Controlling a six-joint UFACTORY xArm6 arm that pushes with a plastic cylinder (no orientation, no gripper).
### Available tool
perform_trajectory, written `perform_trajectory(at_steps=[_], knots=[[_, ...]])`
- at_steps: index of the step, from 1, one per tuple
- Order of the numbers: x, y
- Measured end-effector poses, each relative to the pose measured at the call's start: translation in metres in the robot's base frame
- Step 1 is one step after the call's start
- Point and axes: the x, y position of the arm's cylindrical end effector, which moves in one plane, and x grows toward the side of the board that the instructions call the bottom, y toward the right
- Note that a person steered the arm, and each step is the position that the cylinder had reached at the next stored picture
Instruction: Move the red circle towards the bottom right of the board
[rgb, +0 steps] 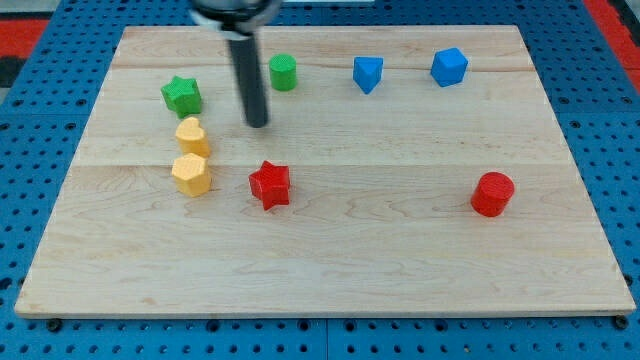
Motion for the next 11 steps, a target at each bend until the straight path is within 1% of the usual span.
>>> perform_trajectory(at_steps=[1,2,3,4,6,8,9,10,11], knots=[[0.001,0.082],[0.041,0.103],[0.063,0.116],[0.053,0.168],[0.107,0.199],[0.089,0.217],[0.098,0.253],[0.101,0.273],[0.115,0.296]])
